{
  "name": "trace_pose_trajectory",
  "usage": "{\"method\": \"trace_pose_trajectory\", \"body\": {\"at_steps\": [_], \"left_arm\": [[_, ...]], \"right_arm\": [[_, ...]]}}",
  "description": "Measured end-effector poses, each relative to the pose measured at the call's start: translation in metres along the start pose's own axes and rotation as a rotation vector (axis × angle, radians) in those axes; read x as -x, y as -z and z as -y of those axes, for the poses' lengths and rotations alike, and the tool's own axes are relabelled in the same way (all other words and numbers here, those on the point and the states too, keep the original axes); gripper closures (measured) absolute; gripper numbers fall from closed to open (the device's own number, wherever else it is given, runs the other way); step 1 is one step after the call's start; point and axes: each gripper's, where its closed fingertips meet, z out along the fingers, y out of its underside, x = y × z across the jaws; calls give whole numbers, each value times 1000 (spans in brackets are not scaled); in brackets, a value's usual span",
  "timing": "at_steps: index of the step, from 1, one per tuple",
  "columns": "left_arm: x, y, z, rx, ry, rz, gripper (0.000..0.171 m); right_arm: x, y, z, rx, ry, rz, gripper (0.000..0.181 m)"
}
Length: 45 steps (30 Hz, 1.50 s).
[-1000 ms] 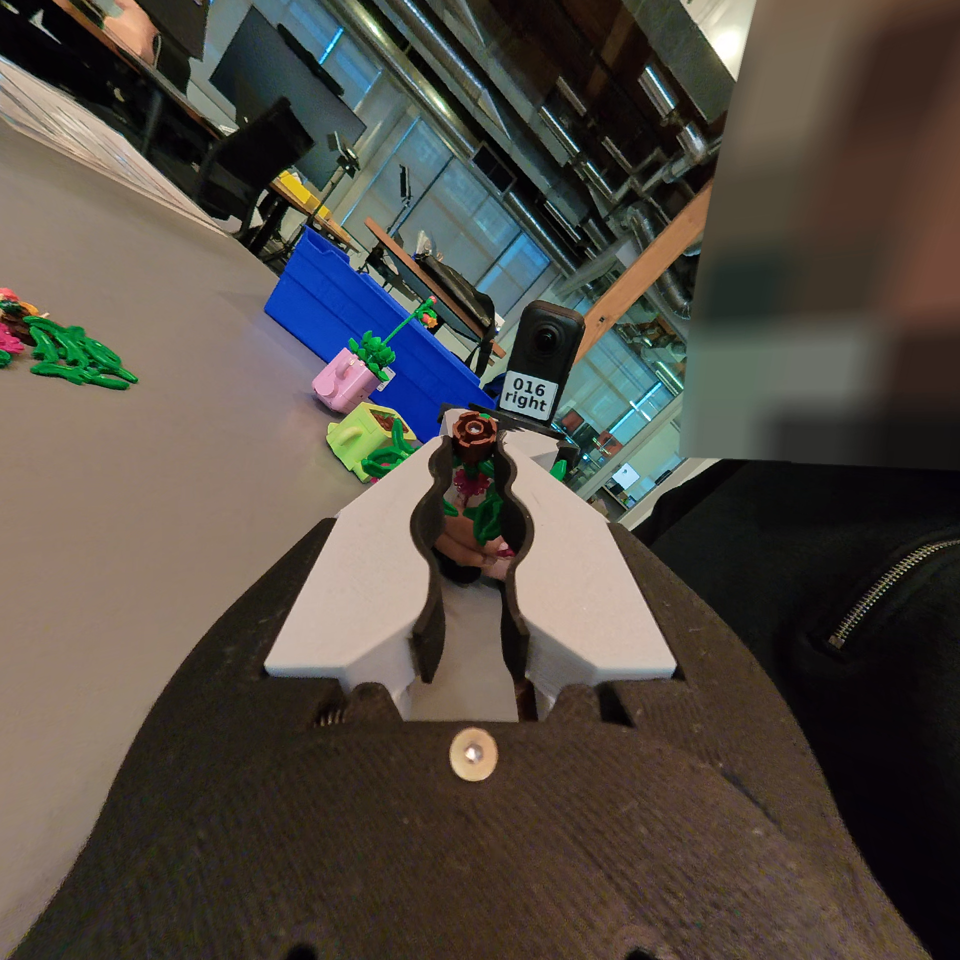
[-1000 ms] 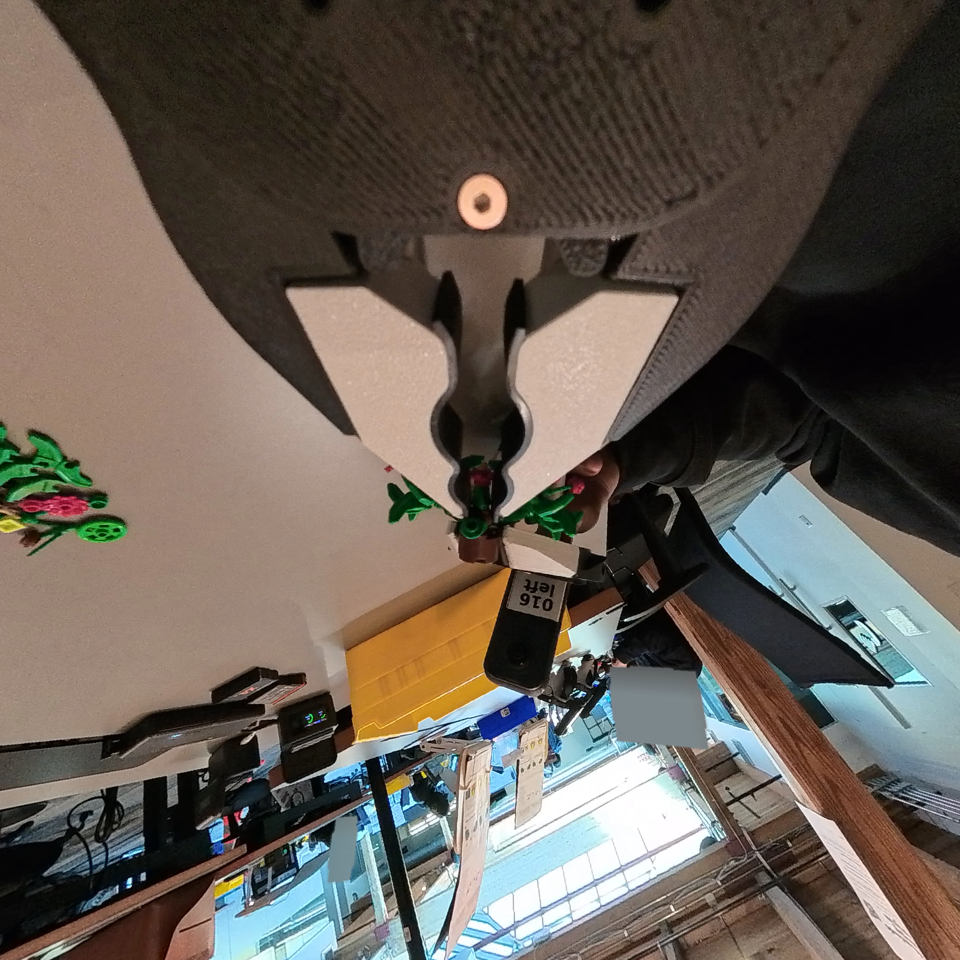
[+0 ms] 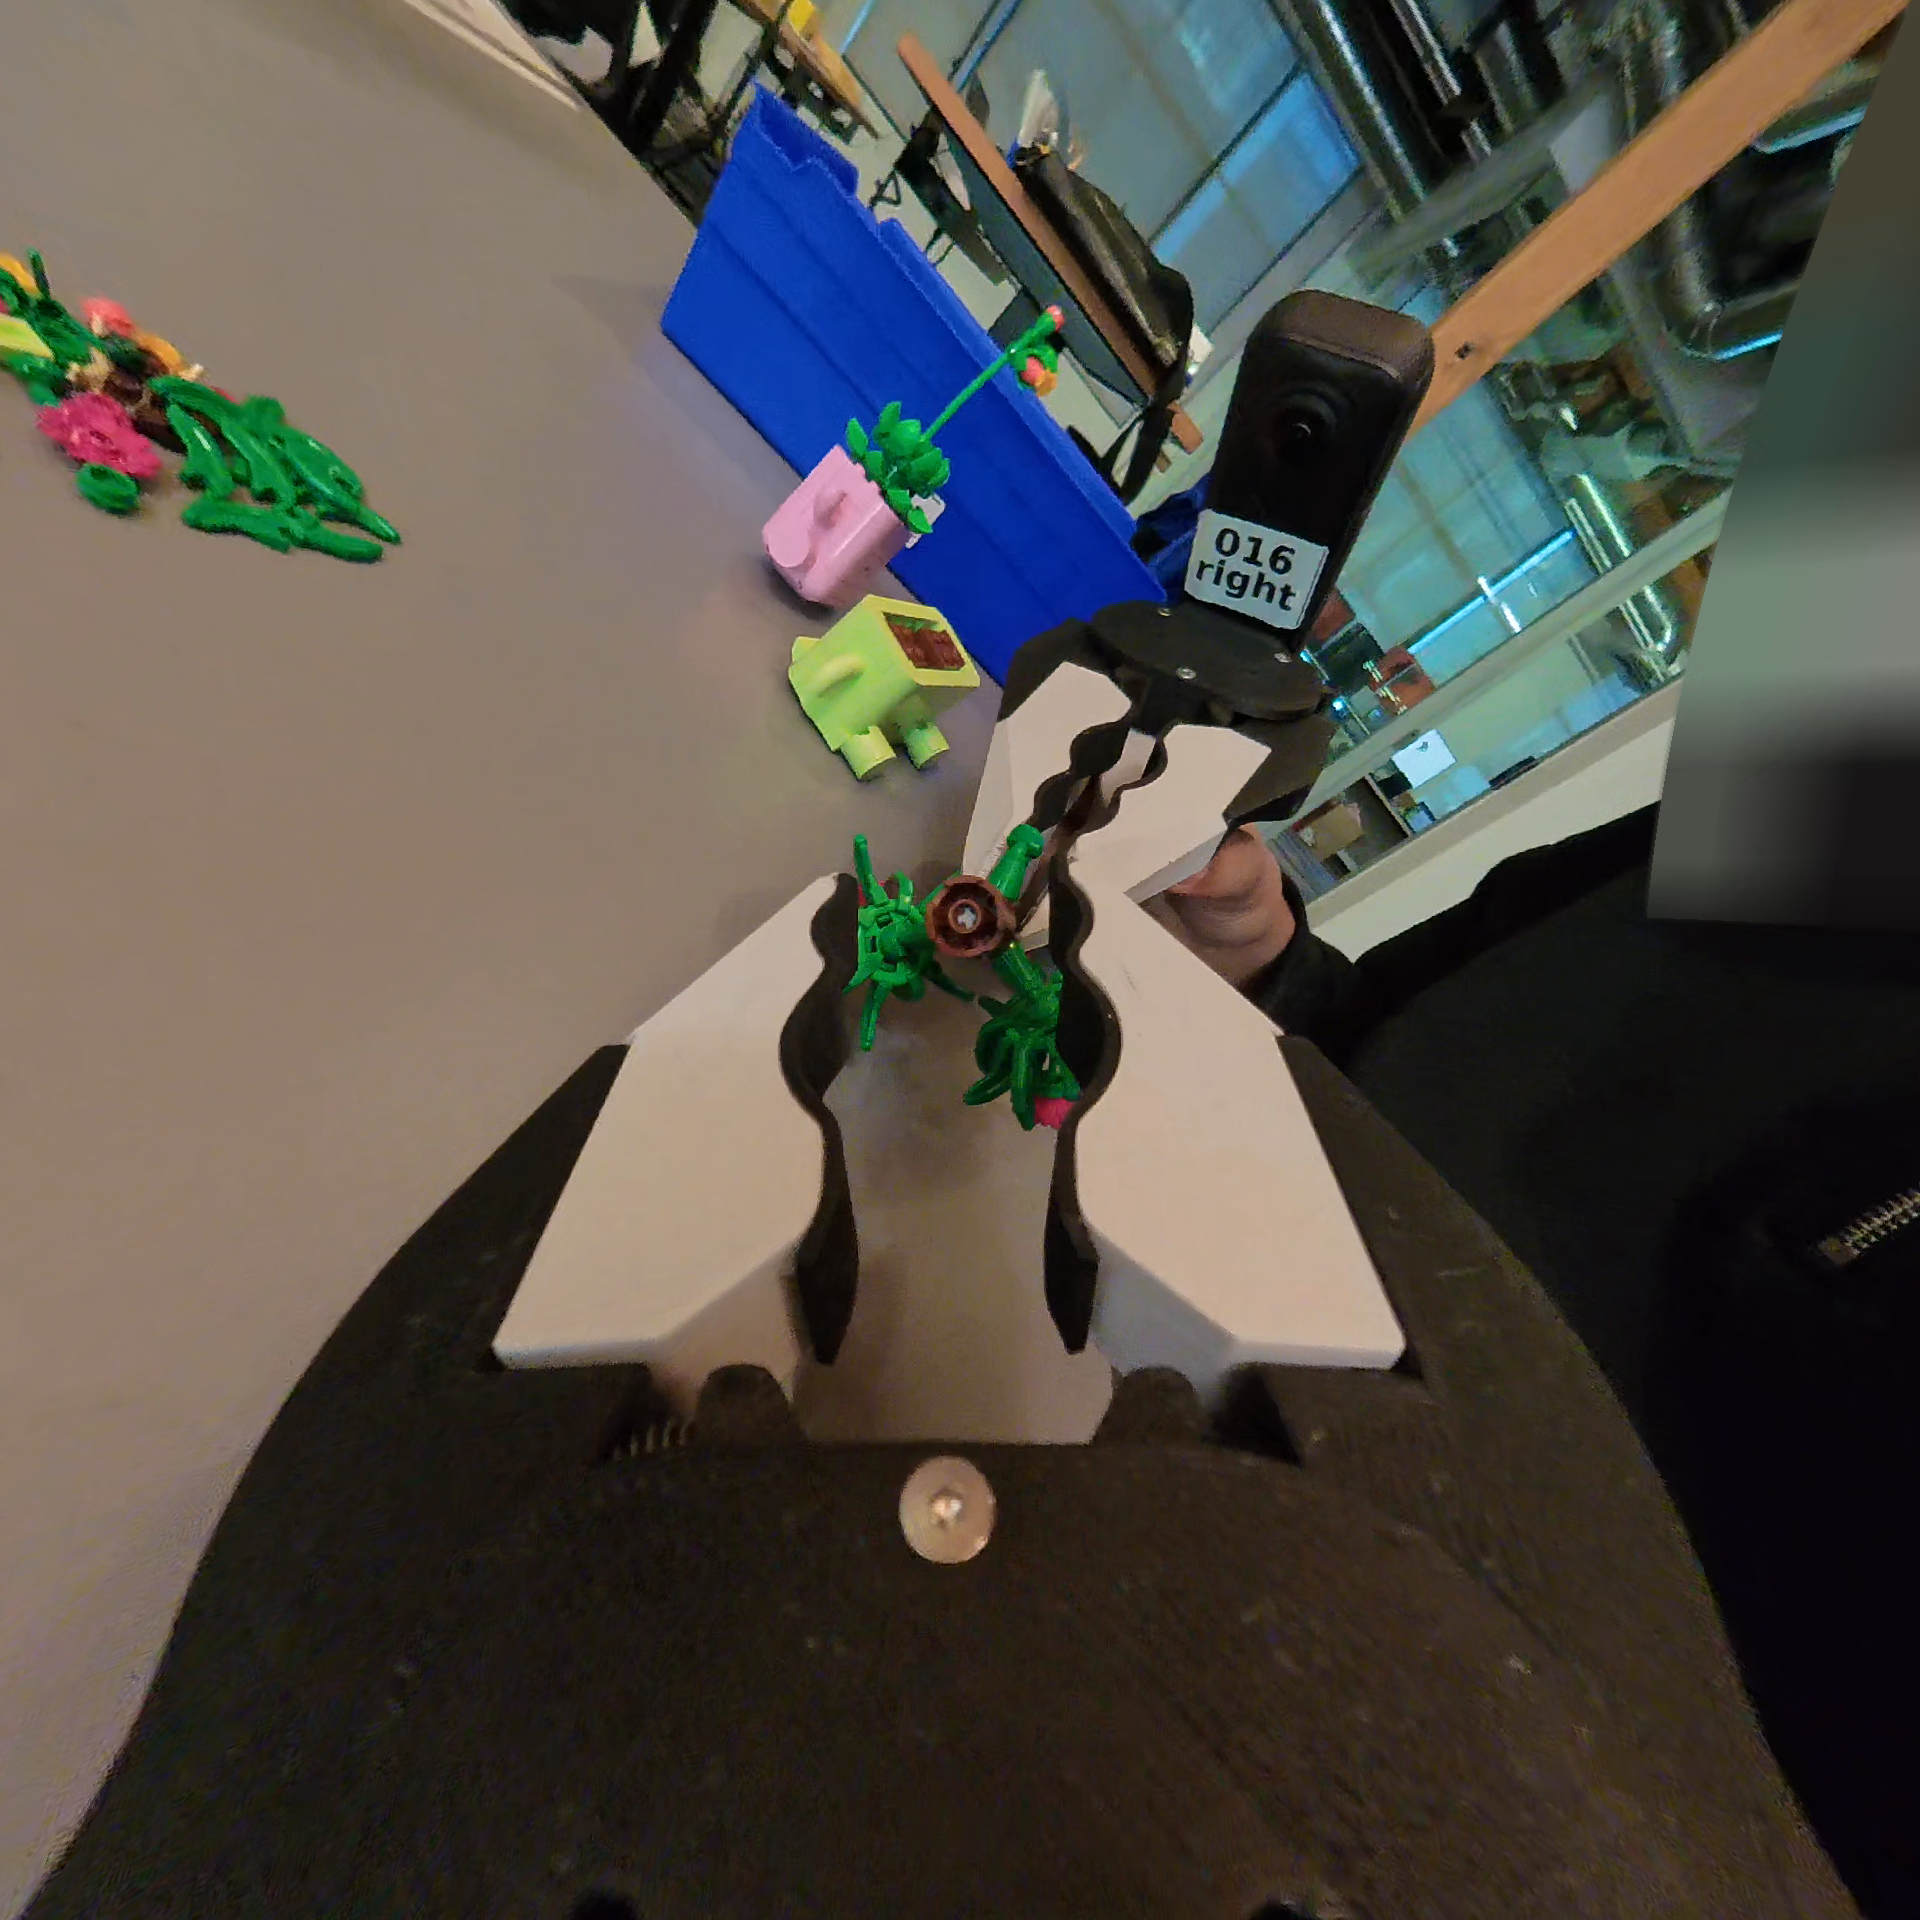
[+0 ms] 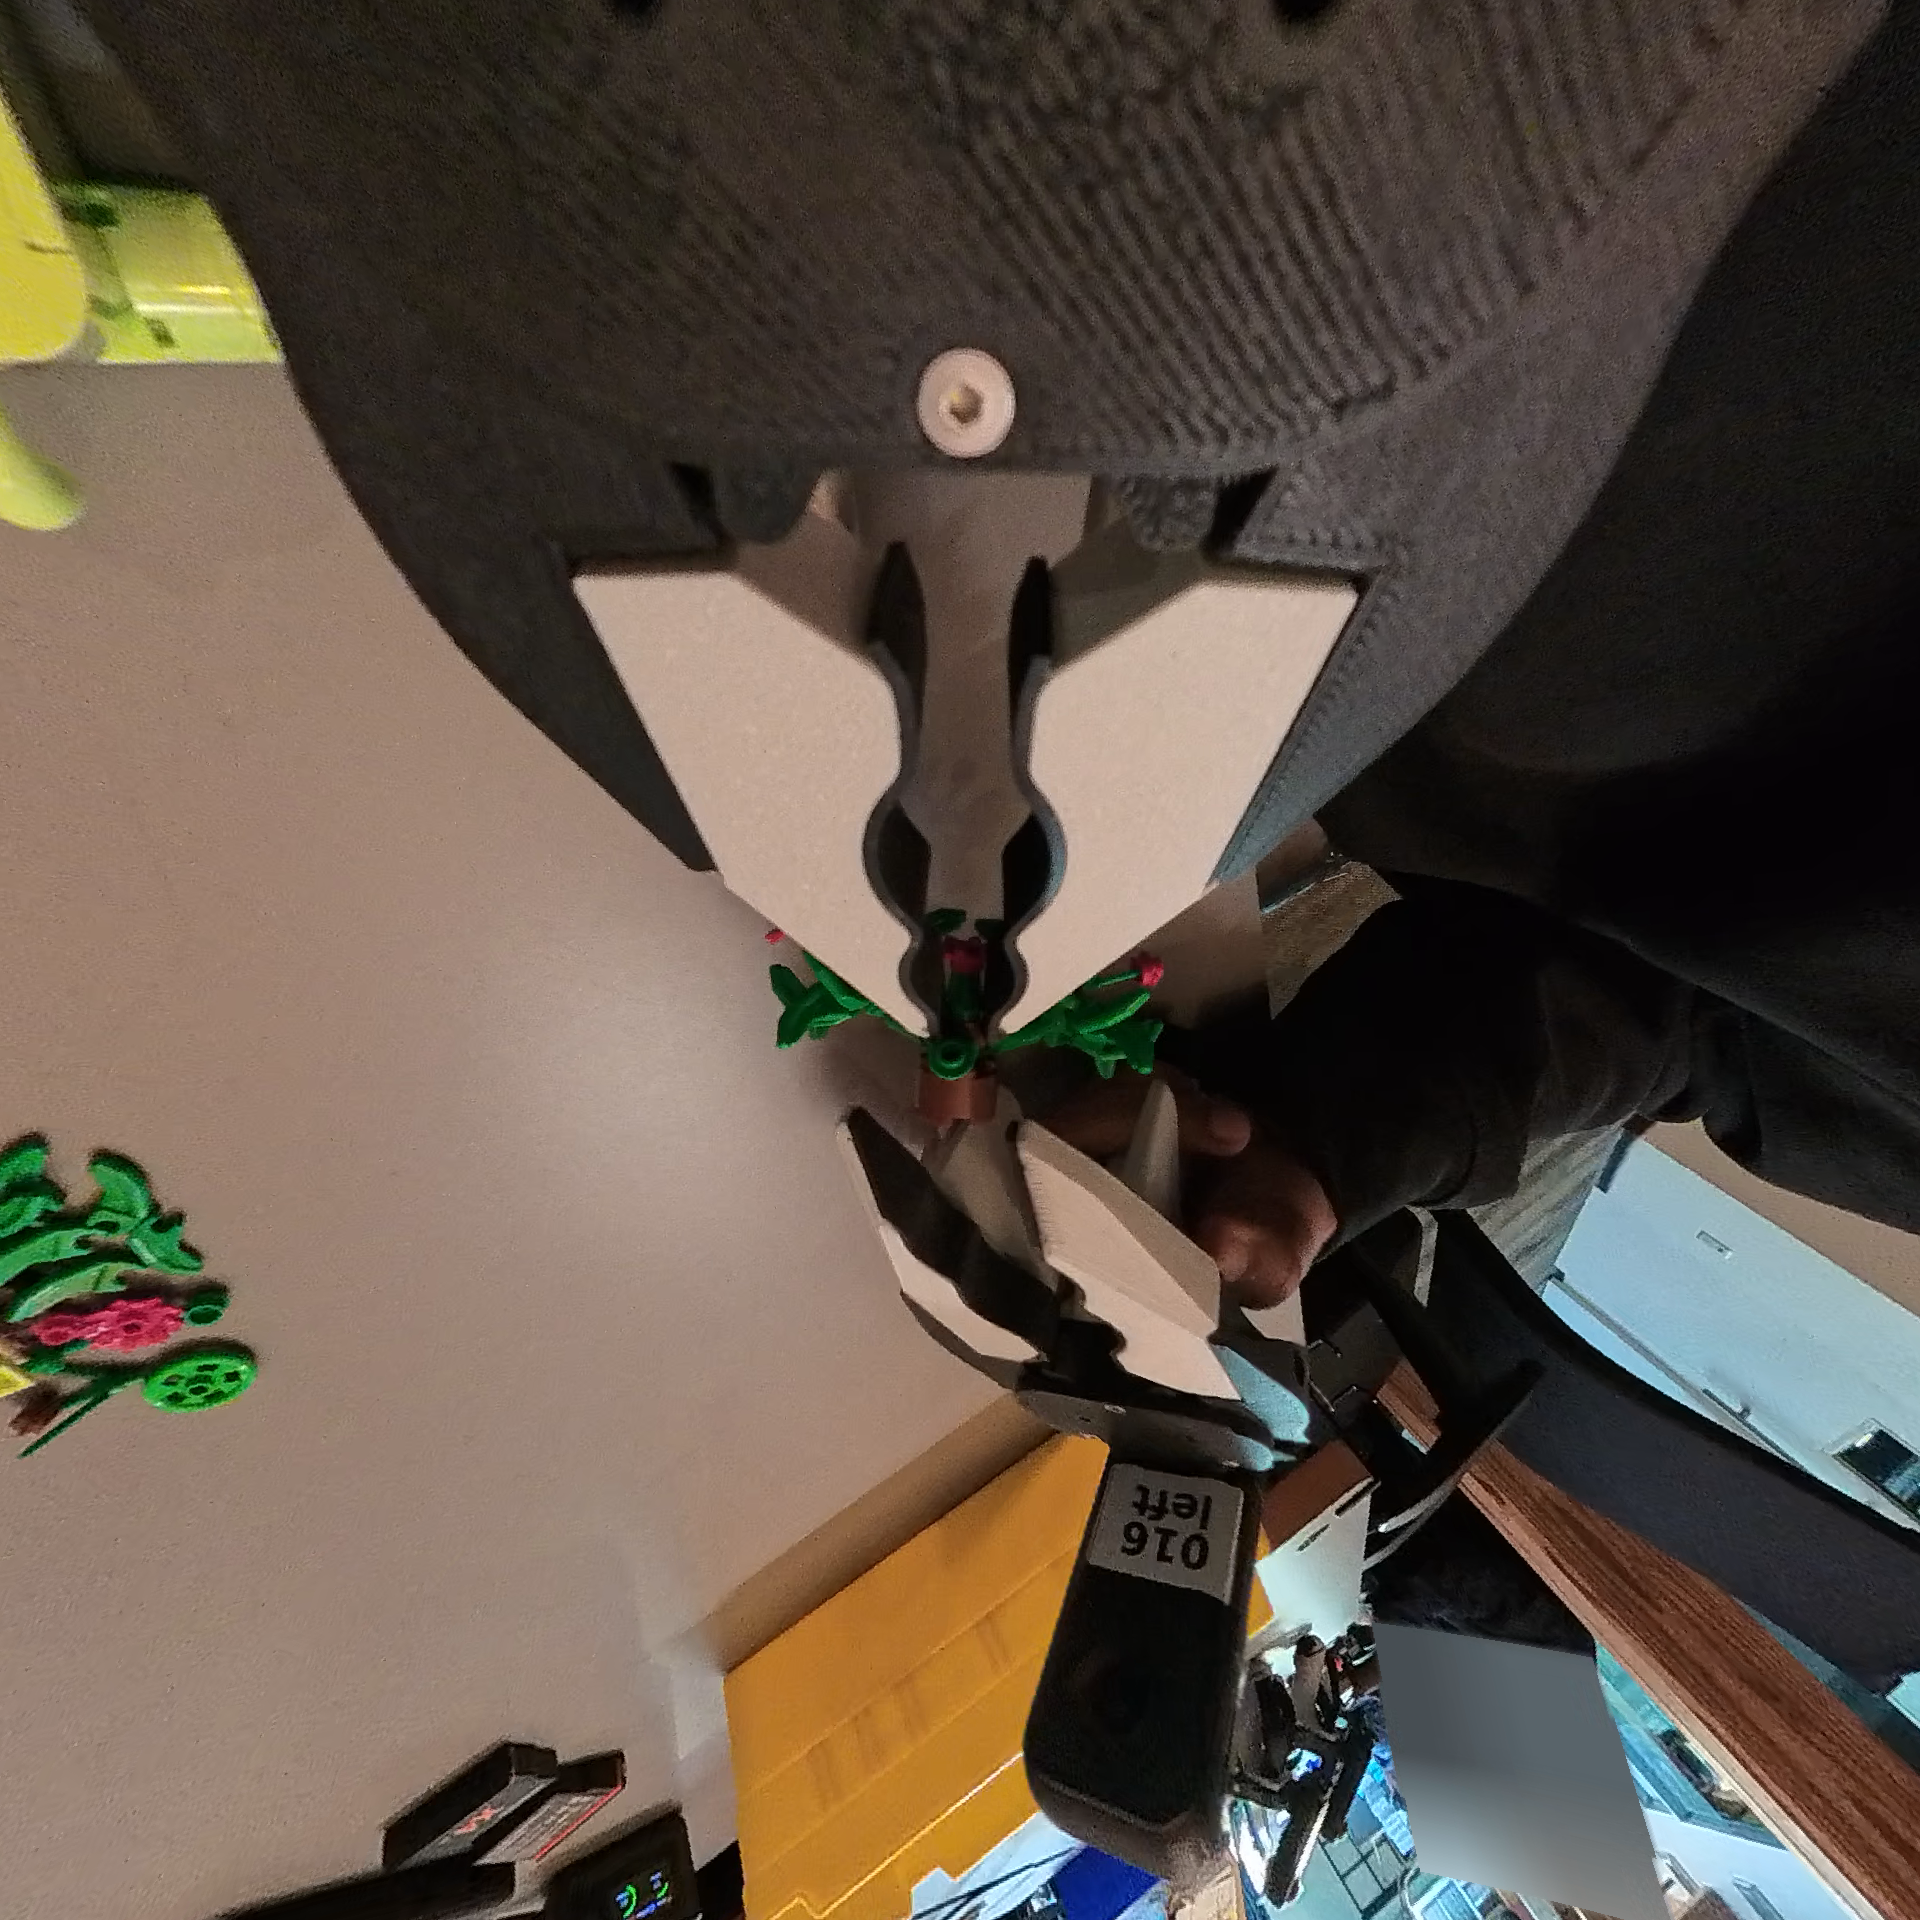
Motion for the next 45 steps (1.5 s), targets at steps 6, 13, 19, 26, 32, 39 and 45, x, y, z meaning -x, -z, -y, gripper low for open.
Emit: {"method": "trace_pose_trajectory", "body": {"at_steps": [6,13,19,26,32,39,45], "left_arm": [[-4,-4,-12,80,-22,-14,142],[-8,-1,-8,51,-7,-55,145],[-10,-4,-14,92,-8,-63,146],[-11,-3,-14,91,-4,-75,157],[-12,-3,-14,90,-3,-86,158],[-11,-3,-10,64,-15,-65,159],[-14,-5,-7,35,-35,-72,159]], "right_arm": [[0,3,2,-26,-81,45,177],[1,5,3,-33,-116,73,177],[3,3,0,-22,-115,87,177],[7,2,-1,-17,-106,120,177],[8,3,-1,-23,-89,128,176],[7,2,4,-56,-90,117,176],[8,5,10,-107,-111,141,175]]}}
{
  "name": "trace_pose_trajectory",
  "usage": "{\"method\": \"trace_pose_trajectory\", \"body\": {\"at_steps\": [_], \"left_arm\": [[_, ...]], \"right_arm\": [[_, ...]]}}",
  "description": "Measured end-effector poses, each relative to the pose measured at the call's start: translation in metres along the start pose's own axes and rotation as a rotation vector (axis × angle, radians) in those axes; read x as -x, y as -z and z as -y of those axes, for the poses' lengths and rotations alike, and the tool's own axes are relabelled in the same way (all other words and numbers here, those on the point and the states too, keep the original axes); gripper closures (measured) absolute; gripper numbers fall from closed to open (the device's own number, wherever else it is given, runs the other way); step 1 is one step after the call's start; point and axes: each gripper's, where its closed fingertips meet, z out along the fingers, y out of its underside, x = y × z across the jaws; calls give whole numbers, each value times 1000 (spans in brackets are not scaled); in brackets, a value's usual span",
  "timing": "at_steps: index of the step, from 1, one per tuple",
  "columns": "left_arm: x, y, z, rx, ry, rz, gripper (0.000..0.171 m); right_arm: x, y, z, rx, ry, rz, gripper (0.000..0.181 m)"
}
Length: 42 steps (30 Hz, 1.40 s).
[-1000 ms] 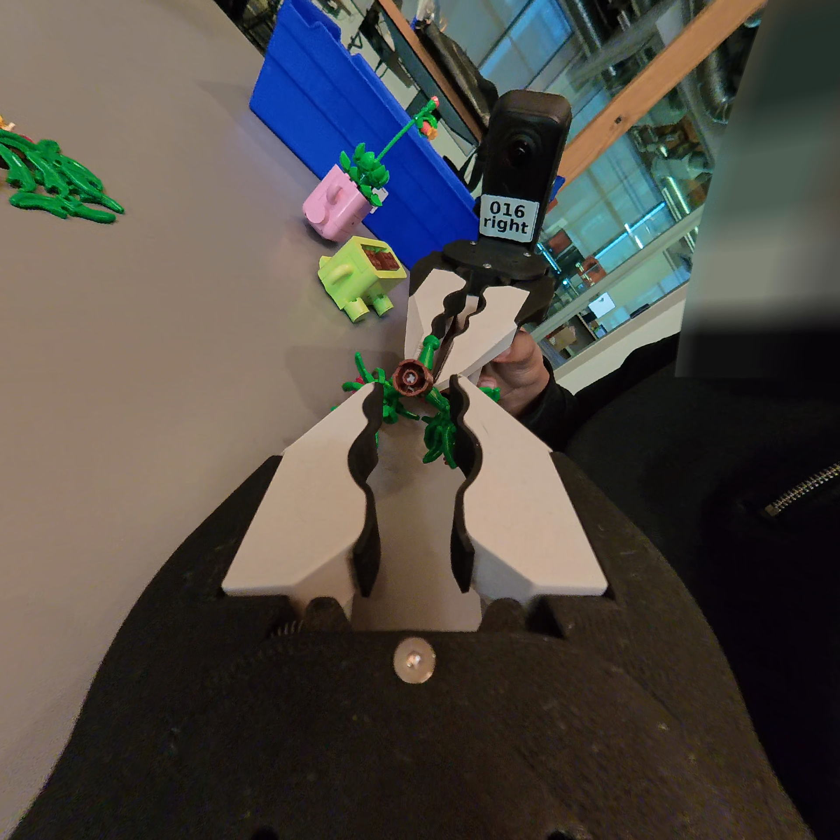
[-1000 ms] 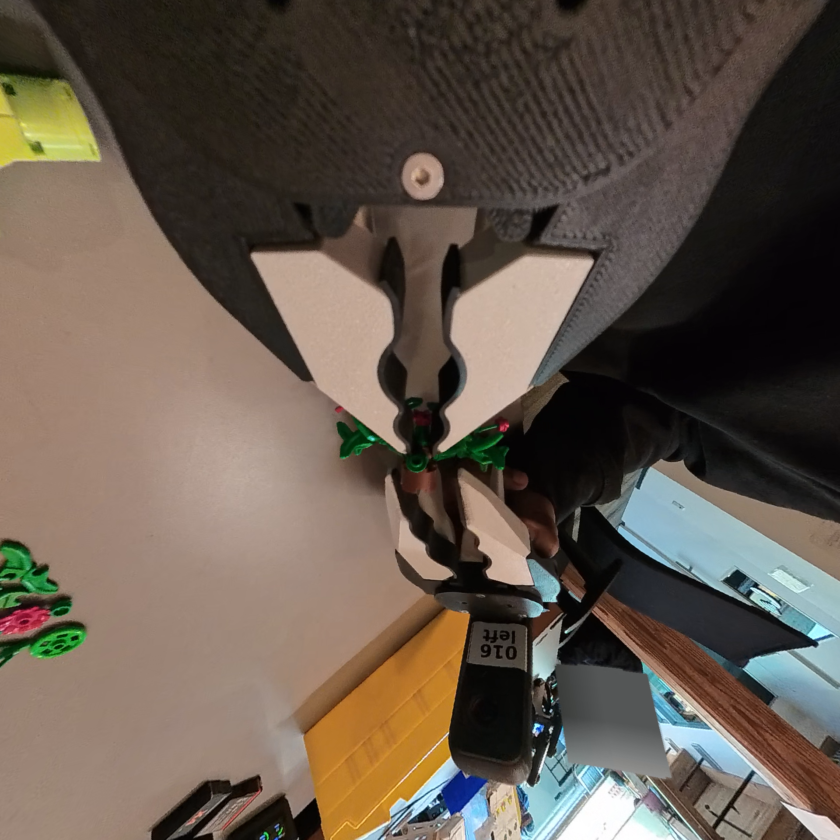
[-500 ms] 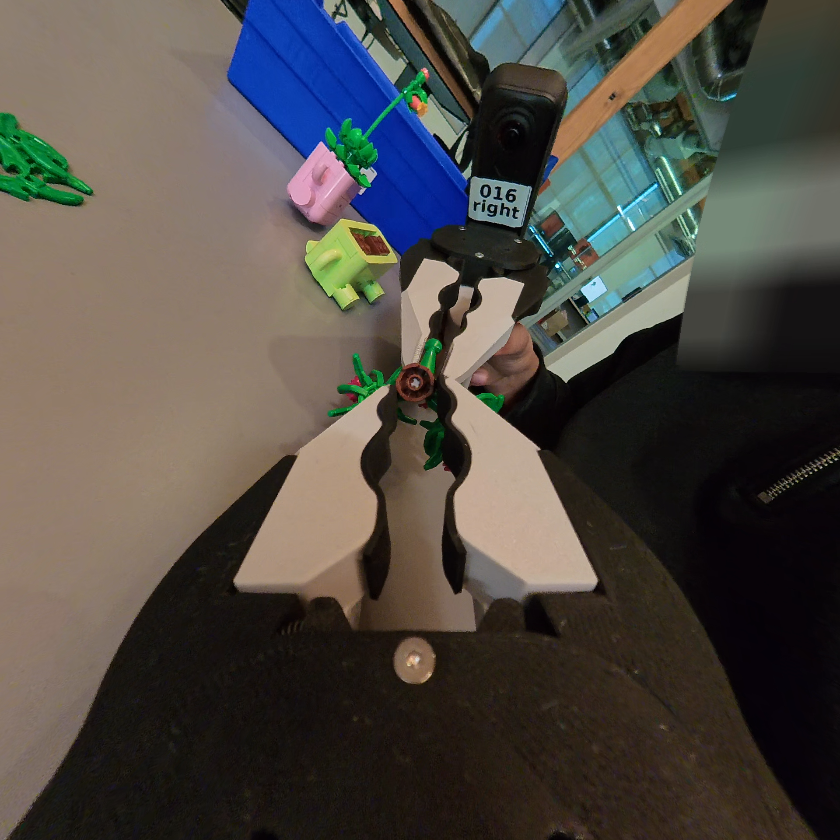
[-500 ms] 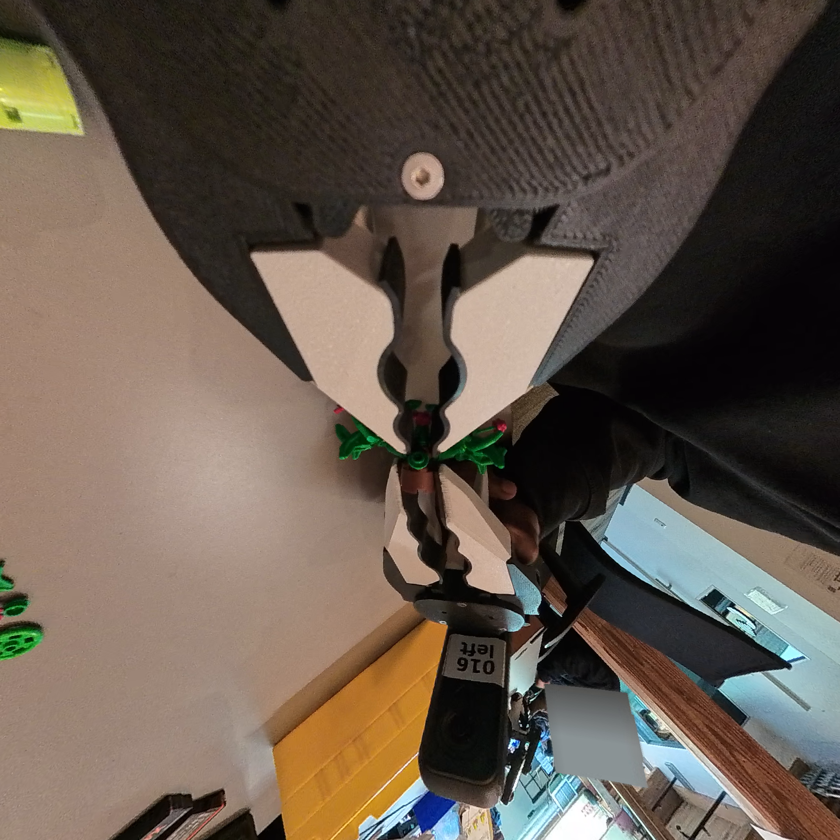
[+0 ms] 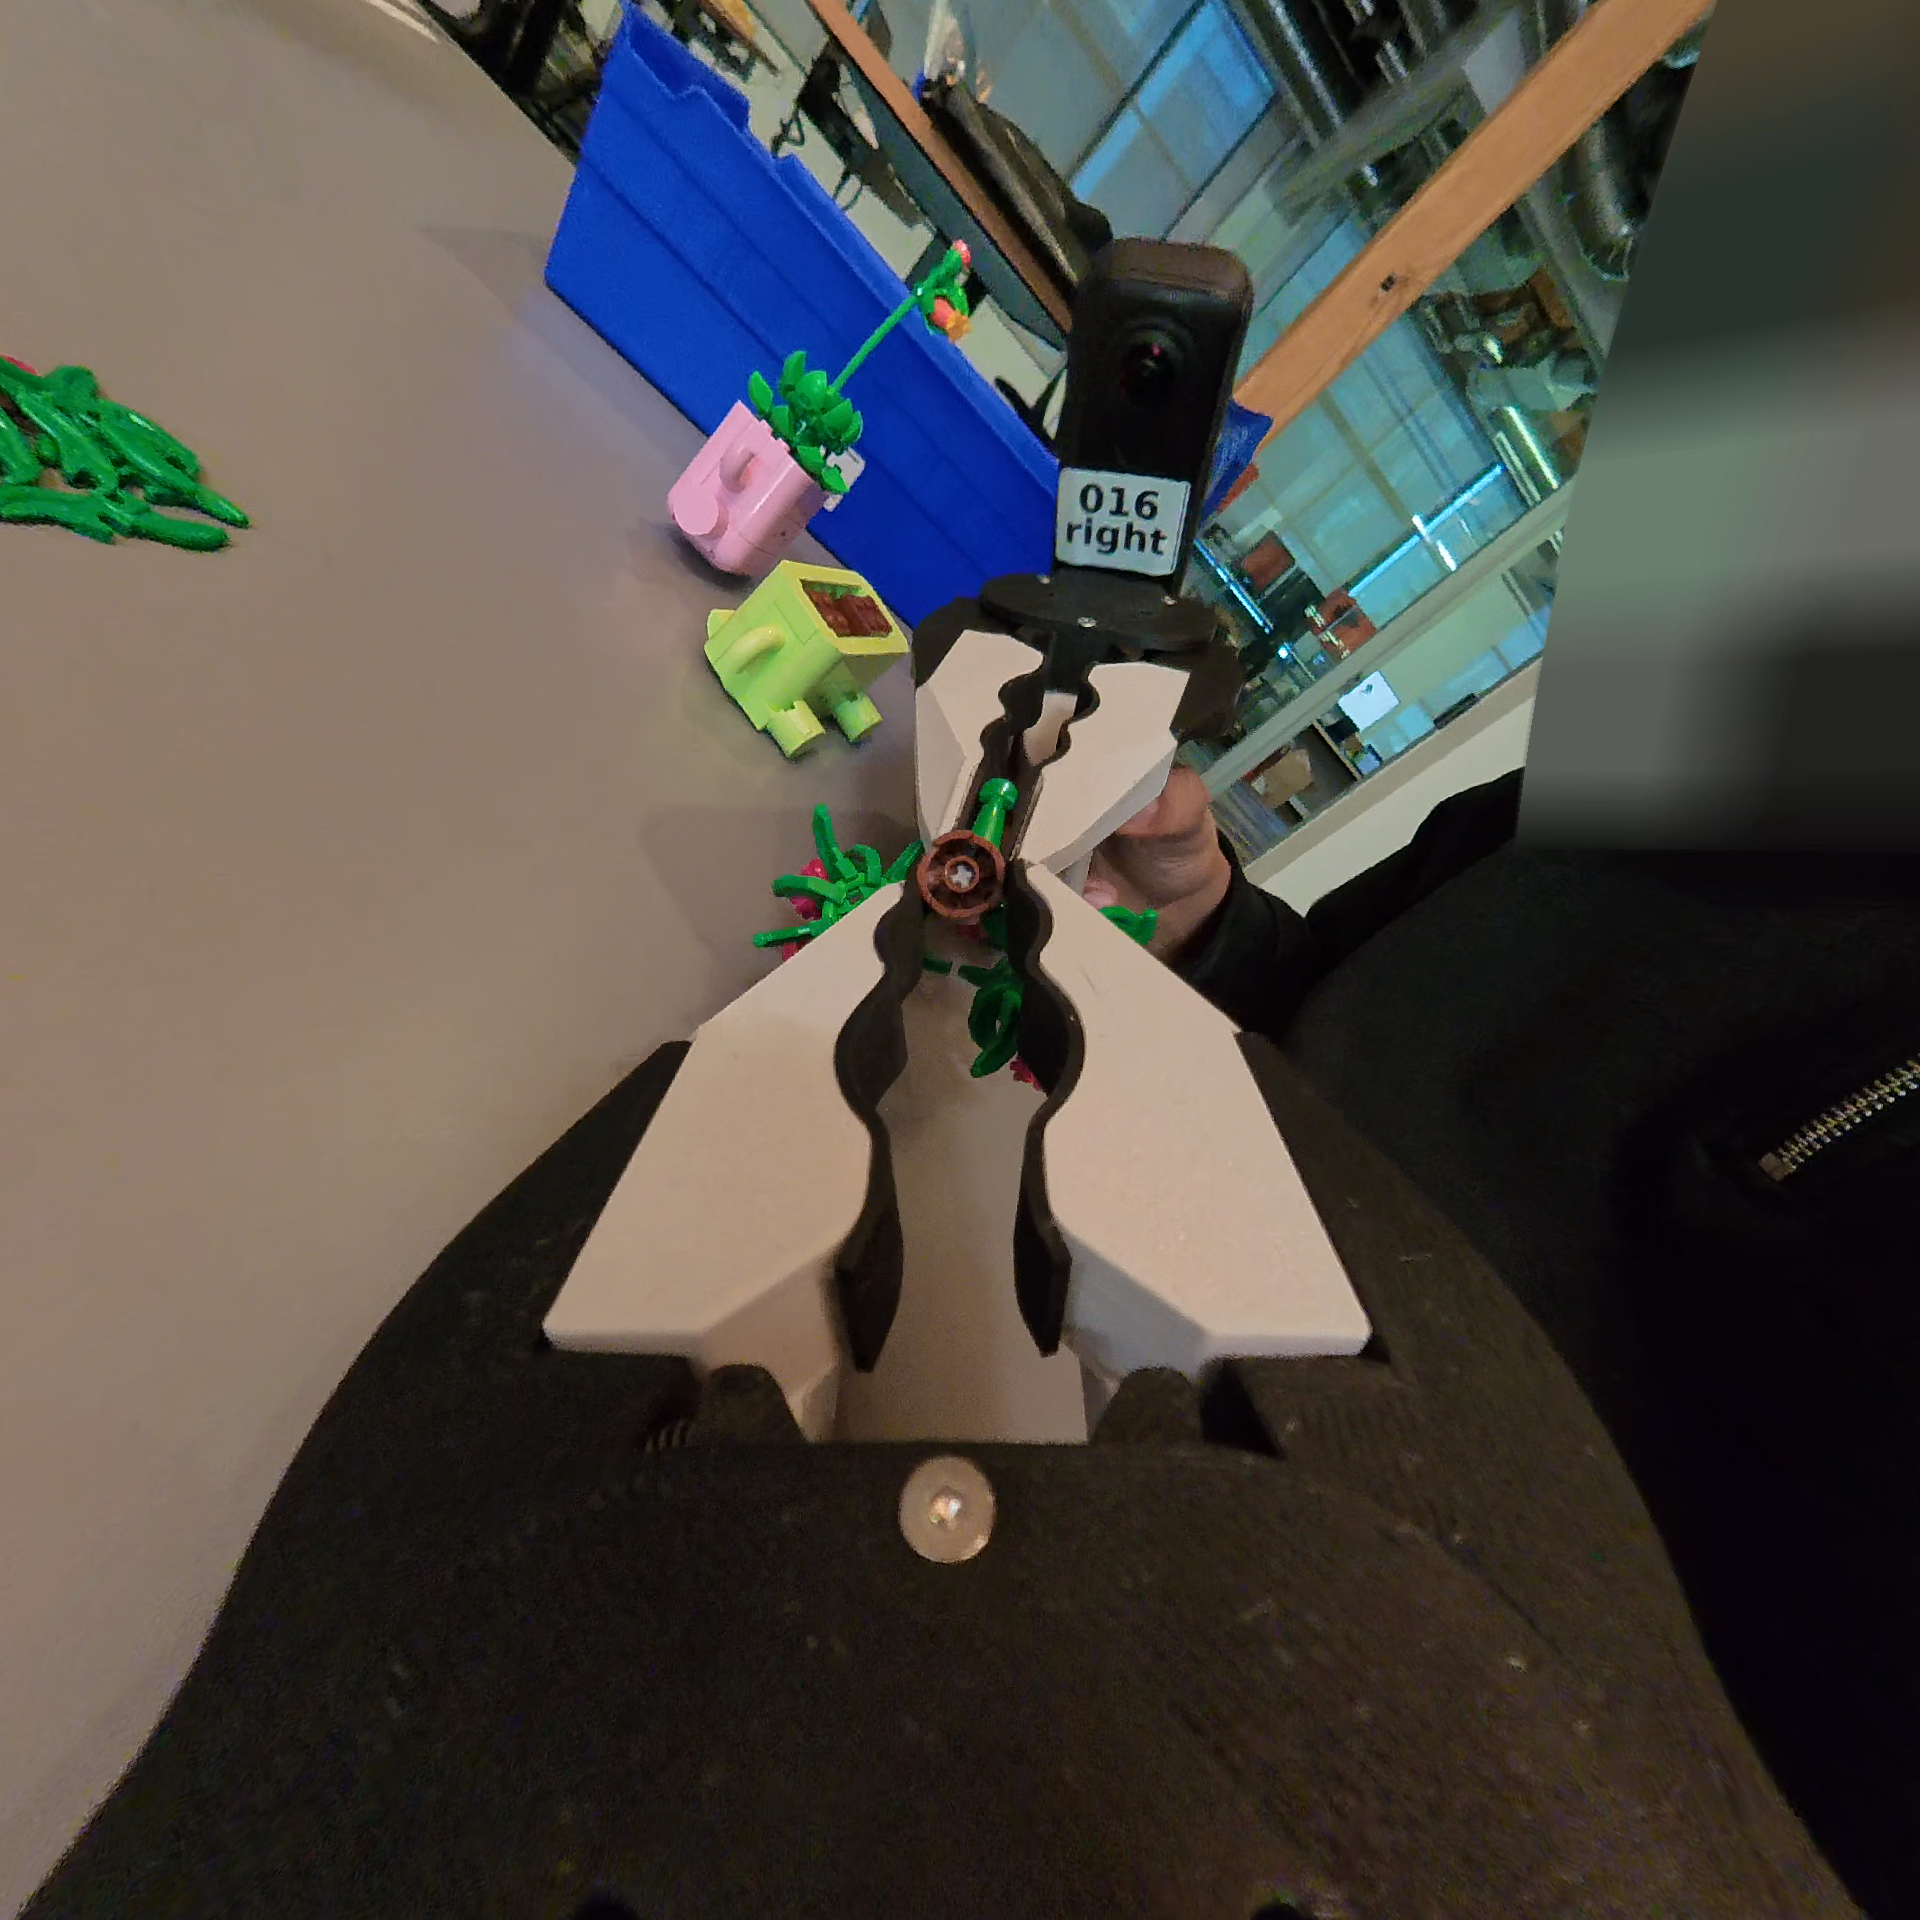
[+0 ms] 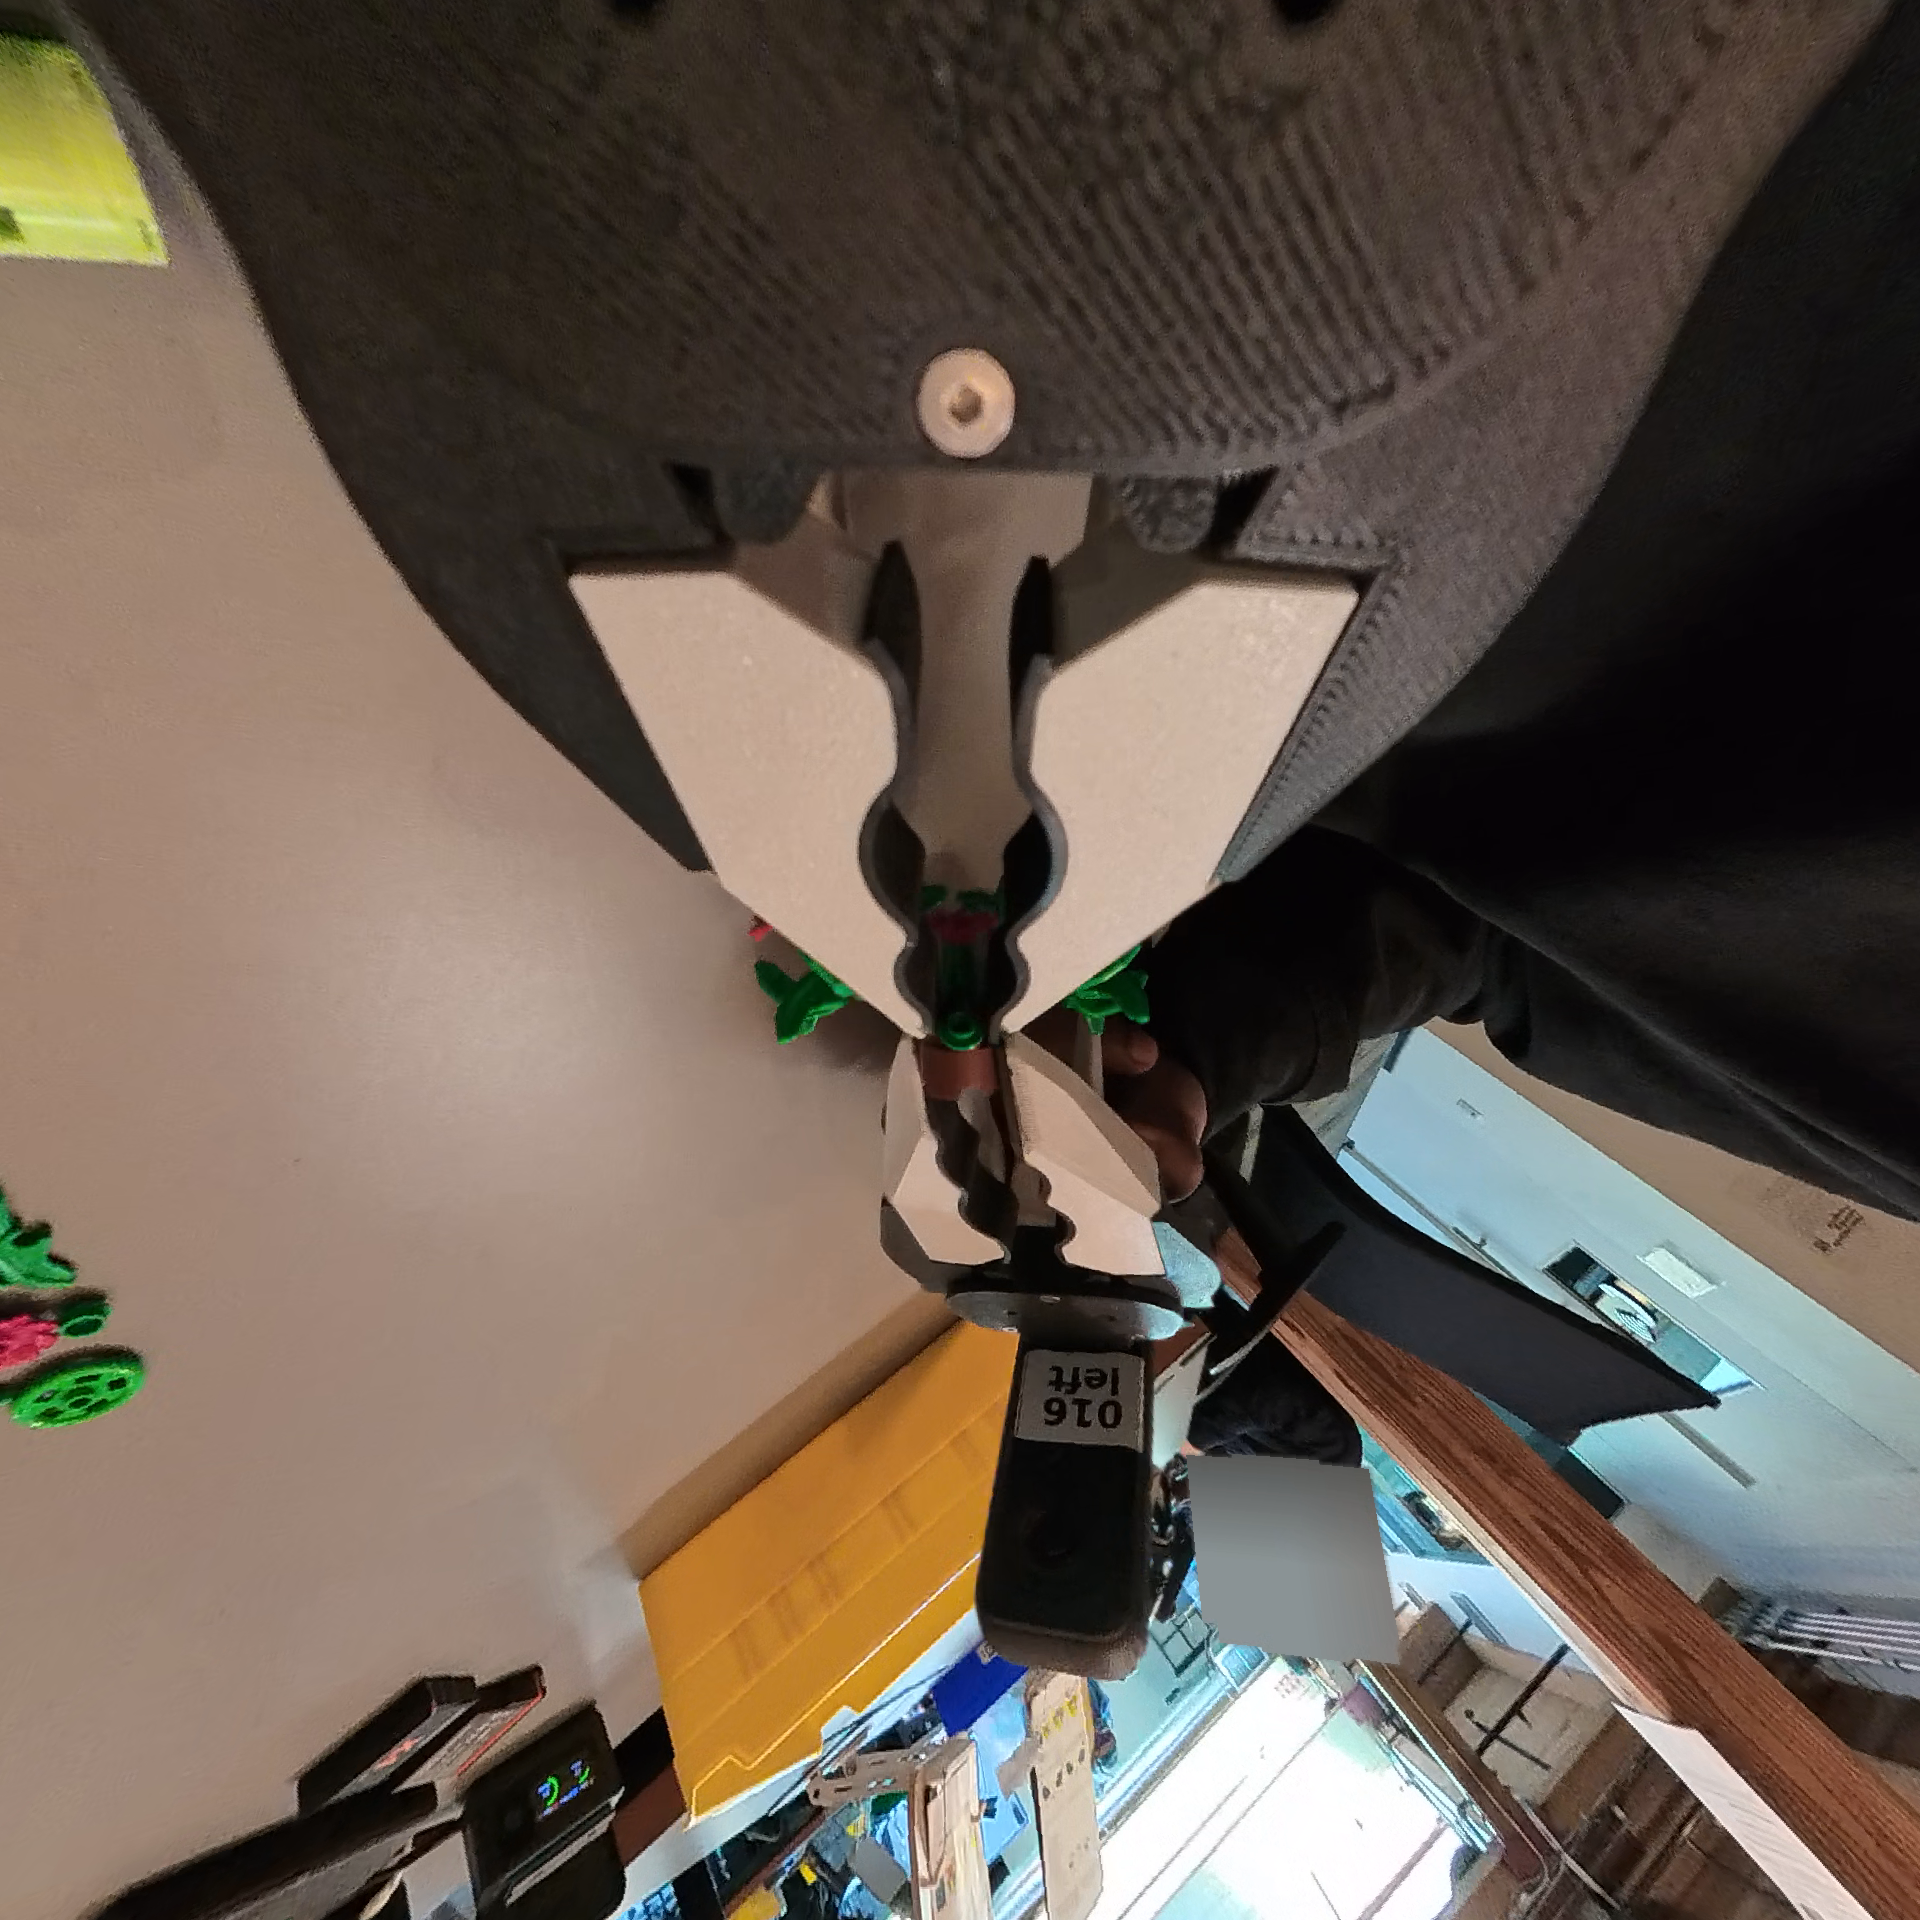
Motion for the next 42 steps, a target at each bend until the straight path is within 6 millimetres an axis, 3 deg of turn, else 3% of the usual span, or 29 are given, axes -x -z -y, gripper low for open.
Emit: {"method": "trace_pose_trajectory", "body": {"at_steps": [12,21,22,23,24,25,28,31,36,42], "left_arm": [[0,-1,14,-112,-23,30,161],[2,-1,22,-178,-29,49,161],[6,12,38,-300,-18,64,160],[15,39,56,-449,53,48,171],[19,61,65,-525,94,15,171],[22,68,64,-498,43,65,171],[8,60,64,-418,-74,122,171],[12,47,55,-318,-151,185,171],[22,45,45,-311,-122,194,171],[23,46,48,-332,-105,182,171]], "right_arm": [[-2,3,9,-45,54,-66,176],[-4,5,11,-73,-61,-23,177],[-10,6,4,-30,-47,-64,177],[-18,8,-2,9,-37,-111,177],[-17,11,3,-25,-52,-102,177],[-12,13,12,-71,-74,-75,177],[-20,10,5,-1,30,-191,177],[-16,4,-1,11,-6,-141,177],[-18,2,-3,27,18,-150,177],[-17,0,-6,45,43,-156,177]]}}
